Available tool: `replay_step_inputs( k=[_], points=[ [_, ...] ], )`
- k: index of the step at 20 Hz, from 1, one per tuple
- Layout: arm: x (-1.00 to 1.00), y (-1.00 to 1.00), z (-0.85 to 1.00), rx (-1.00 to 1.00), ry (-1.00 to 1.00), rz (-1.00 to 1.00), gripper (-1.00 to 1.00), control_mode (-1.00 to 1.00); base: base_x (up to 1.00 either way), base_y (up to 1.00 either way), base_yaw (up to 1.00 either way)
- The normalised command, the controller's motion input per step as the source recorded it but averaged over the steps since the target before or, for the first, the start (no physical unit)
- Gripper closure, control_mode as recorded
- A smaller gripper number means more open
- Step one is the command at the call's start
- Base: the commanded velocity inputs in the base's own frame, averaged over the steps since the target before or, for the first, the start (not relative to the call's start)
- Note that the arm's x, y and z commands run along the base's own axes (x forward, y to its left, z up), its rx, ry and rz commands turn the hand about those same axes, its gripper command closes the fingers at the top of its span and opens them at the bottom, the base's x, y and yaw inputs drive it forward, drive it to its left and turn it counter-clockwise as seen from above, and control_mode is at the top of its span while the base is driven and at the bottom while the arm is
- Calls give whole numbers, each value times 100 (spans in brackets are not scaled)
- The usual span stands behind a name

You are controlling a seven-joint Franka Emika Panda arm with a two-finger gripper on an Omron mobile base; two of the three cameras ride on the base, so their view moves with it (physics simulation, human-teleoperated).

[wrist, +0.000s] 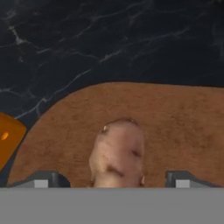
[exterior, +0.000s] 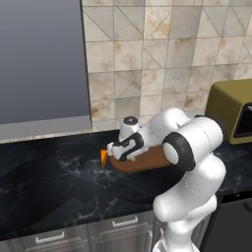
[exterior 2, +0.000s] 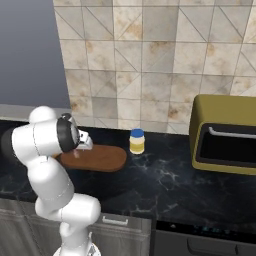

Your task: Retrieve the reheated potato from the microwave, then place the potato, cheese, and condiment on the cutting board.

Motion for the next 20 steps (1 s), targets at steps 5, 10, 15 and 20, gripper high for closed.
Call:
replay_step_inputs(
  k=[5,10,15,20],
  points=[
    [-9,0,24,0,0,-7,-100,-100,0,0,0],
    [-8,0,26,0,0,-5,-100,-100,0,0,0],
    [-11,3,27,0,0,-3,-100,-100,0,0,0],
    [-29,11,29,0,0,-4,-100,-100,0,0,0]
  ],
)
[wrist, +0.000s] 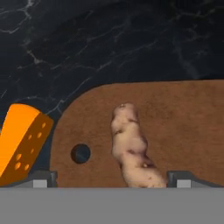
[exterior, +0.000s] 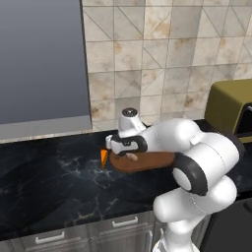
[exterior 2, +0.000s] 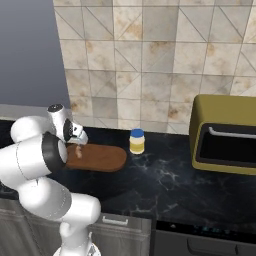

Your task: Retrieve the reheated potato from the microwave, then place the potato, cheese, and condiment on the cutting board.

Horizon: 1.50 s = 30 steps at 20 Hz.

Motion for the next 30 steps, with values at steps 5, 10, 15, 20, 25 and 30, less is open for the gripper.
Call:
replay_step_inputs(
  k=[5,10,15,20,25,30],
  points=[
    [-25,36,26,0,6,-9,-100,-100,0,0,0],
    [-17,38,12,0,10,-11,-100,-100,0,0,0],
    [8,45,0,0,5,-8,-100,-100,0,0,0],
    [23,40,-9,0,12,-7,-100,-100,0,0,0],
    [19,25,-20,0,3,-3,-100,-100,0,0,0],
    [13,6,-29,0,0,0,-100,-100,0,0,0]
  ],
)
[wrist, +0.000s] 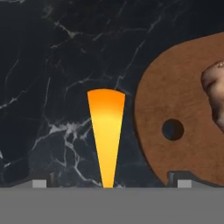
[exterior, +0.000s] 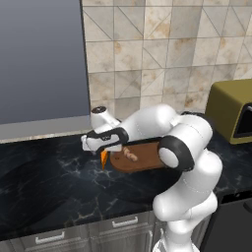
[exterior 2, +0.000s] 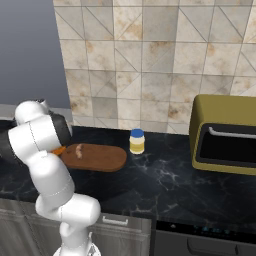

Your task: Retrieve the reheated potato from the microwave, then place the potato, cheese, and condiment on the cutting board.

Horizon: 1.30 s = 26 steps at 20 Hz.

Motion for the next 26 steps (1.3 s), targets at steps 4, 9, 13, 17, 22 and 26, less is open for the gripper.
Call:
replay_step_inputs(
  k=[4,9,13,17,22,26],
  points=[
    [17,5,-32,0,3,0,-100,-100,0,0,0],
    [19,2,-20,0,0,0,-100,-100,0,0,0],
    [1,0,-15,-1,0,0,-100,-100,0,0,0],
    [2,0,-18,0,0,0,-100,-100,0,0,0],
    [6,0,-17,0,0,0,100,-100,0,0,0],
    [3,0,-7,0,0,0,100,-100,0,0,0]
  ],
)
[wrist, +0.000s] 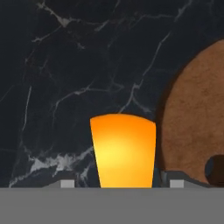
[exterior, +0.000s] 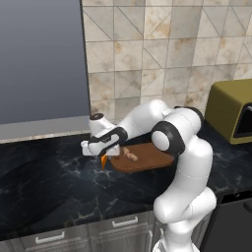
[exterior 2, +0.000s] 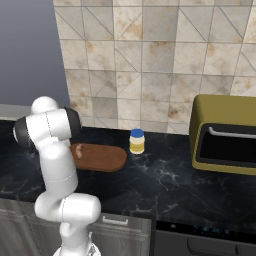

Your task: Retrieve the reheated potato from the microwave, then place the potato, cheese, and condiment on the cutting board.

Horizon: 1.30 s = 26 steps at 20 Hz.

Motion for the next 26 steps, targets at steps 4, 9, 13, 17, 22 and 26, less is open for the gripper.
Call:
replay_step_inputs(
  k=[4,9,13,17,22,26],
  points=[
    [0,0,17,0,5,-2,100,-100,0,0,0],
    [-5,0,43,0,7,0,100,-100,0,0,0],
    [-7,-18,50,0,4,0,100,-100,0,0,0],
    [-9,-43,40,0,0,3,100,-100,0,0,0],
    [-2,-53,24,0,0,13,100,-100,0,0,0],
    [0,-63,14,0,0,21,100,-100,0,0,0]
  ],
)
